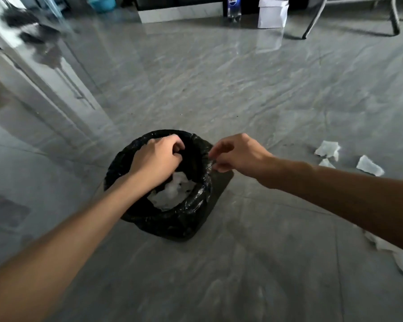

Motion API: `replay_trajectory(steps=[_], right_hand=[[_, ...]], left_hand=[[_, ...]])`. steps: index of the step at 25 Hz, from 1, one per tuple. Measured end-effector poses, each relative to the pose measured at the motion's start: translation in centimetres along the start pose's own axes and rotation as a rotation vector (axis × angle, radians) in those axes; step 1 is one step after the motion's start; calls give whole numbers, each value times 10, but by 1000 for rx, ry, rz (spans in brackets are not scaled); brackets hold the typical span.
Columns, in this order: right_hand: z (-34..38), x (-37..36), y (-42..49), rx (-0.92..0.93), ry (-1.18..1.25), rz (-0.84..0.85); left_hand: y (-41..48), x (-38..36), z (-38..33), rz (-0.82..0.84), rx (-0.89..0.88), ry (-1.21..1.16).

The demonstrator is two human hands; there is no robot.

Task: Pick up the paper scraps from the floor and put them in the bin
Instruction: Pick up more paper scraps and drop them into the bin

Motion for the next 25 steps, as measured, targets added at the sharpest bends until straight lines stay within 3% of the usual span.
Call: replay_trajectory(steps=[3, 7, 12, 15, 17, 22, 25], right_hand=[[-36, 53, -40, -54, 36, 0], [-116, 122, -127, -236, 15, 1], [-221, 188, -285, -476, -131, -154], [-282, 202, -386, -689, -484, -105], [-314, 190, -439, -791, -588, -58], [-358, 149, -502, -837, -813, 14], [-372, 136, -515, -760, -708, -39]], left_hand=[[-16, -9, -83, 23, -191, -111], [-68, -75, -222, 397, -508, -266], [-155, -153, -344, 739, -858, -73], [-215, -195, -379, 897, -1043, 80], [-249, -228, -388, 996, -1131, 187], [-299, -299, -403, 1032, -1194, 252], [-303, -332, -408, 997, -1141, 253]])
Point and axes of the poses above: each hand's wrist, its own y-axis towards the middle knuckle, its own x-axis out of the back of the hand, z = x × y, the point moved 9 cm from there along y, towards the middle knuckle, and after that the axes turned 6 degrees about x, right-handed, at the moved point
